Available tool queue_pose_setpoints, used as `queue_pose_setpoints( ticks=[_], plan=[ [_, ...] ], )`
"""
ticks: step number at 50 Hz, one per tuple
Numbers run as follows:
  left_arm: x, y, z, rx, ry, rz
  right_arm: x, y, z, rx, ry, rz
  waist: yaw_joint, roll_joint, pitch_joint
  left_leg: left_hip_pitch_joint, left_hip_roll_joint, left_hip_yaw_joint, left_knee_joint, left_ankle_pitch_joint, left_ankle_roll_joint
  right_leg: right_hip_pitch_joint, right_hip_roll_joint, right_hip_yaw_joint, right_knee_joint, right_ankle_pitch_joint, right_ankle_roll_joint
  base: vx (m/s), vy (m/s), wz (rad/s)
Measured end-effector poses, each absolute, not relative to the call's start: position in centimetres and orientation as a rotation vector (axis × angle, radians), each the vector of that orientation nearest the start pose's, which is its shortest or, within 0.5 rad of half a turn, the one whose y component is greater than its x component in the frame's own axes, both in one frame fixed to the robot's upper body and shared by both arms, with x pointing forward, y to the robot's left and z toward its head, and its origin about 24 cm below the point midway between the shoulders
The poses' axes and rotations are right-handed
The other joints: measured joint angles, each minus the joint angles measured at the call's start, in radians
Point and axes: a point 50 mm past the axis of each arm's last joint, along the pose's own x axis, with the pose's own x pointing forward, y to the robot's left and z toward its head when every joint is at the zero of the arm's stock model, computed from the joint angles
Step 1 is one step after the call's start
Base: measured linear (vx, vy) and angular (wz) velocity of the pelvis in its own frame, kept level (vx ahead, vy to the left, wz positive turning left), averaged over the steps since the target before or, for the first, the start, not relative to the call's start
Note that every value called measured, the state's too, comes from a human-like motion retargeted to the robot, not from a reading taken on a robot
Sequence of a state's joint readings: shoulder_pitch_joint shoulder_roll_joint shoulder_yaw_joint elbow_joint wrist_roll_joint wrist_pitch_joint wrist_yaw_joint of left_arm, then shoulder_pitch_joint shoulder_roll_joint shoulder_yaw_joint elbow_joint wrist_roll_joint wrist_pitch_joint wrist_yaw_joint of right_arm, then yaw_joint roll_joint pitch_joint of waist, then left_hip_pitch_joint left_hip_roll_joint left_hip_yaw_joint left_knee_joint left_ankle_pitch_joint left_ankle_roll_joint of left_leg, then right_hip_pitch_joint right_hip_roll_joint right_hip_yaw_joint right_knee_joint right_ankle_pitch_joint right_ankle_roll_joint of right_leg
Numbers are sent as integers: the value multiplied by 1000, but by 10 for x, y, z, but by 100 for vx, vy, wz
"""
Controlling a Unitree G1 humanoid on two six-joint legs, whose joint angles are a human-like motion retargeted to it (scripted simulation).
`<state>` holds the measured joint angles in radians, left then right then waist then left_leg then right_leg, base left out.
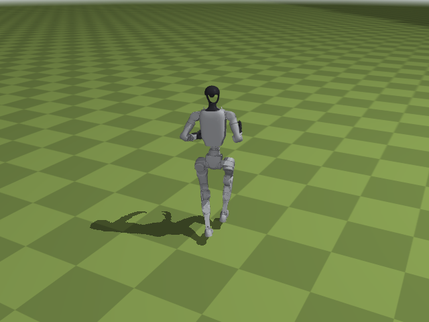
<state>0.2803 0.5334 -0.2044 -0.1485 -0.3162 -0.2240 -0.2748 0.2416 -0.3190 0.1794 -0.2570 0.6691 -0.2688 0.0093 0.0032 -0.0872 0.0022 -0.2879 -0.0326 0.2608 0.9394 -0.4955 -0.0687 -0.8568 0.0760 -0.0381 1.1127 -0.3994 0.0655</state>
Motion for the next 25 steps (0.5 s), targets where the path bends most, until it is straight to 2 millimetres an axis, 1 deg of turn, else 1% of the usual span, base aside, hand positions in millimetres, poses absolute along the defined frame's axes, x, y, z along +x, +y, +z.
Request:
queue_pose_setpoints(
  ticks=[2,3,5,7,8,10,12,13,15,18,20,22,23,25],
  plan=[
    [190,185,43,164,0,-507,203,-171,70,410,-198,135,-22,-26,10,1,-39,3,-75,-37,25,-47,-18,37,28,17,35,-44,4,22],
    [191,184,45,176,-9,-517,204,-170,71,407,-202,145,-30,-36,14,-5,-53,6,-103,-45,33,-69,-32,47,45,15,41,-48,3,6],
    [190,183,46,193,-11,-538,203,-167,71,397,-200,171,-33,-50,34,-38,-57,20,-75,-75,45,-99,-66,53,111,-14,28,-50,2,-6],
    [193,185,50,221,-23,-558,208,-162,79,382,-228,216,-43,-61,31,-59,-78,19,-131,-55,54,-123,-107,58,168,-36,19,-46,1,3],
    [192,183,48,220,-14,-567,207,-159,80,377,-233,235,-37,-68,38,-84,-76,25,-103,-55,56,-120,-127,61,219,-49,8,-48,0,0],
    [192,184,49,219,-7,-583,211,-155,90,352,-271,286,-33,-72,32,-115,-92,17,-142,-15,53,-107,-174,59,297,-76,-18,-45,0,5],
    [189,184,45,217,15,-594,211,-152,98,322,-305,329,-17,-86,28,-163,-106,16,-129,20,48,-61,-222,64,381,-96,-39,-46,-1,13],
    [188,185,44,216,21,-595,212,-151,103,303,-328,348,-13,-95,21,-171,-126,11,-167,55,46,-31,-249,70,410,-100,-43,-45,-1,25],
    [186,186,41,219,39,-596,213,-150,113,267,-371,376,-3,-121,13,-193,-165,4,-218,119,45,45,-299,83,457,-100,-38,-46,-2,32],
    [182,189,34,222,70,-586,212,-150,126,205,-437,398,13,-167,5,-226,-216,5,-287,206,51,180,-348,92,463,-77,1,-48,-2,30],
    [181,191,30,226,91,-574,212,-150,134,170,-478,405,25,-196,4,-247,-240,10,-329,265,50,266,-357,90,423,-69,36,-50,-3,20],
    [180,194,27,232,108,-554,212,-149,141,144,-511,410,37,-215,5,-271,-251,14,-362,325,41,337,-341,88,347,-83,62,-52,-4,13],
    [180,196,25,236,115,-543,212,-149,144,132,-527,410,41,-219,7,-285,-251,15,-376,353,31,367,-326,87,301,-102,69,-53,-4,8],
    [182,198,21,249,124,-518,212,-148,149,108,-556,416,50,-214,11,-319,-242,9,-391,389,3,410,-291,80,203,-172,61,-55,-4,-3]
  ],
)
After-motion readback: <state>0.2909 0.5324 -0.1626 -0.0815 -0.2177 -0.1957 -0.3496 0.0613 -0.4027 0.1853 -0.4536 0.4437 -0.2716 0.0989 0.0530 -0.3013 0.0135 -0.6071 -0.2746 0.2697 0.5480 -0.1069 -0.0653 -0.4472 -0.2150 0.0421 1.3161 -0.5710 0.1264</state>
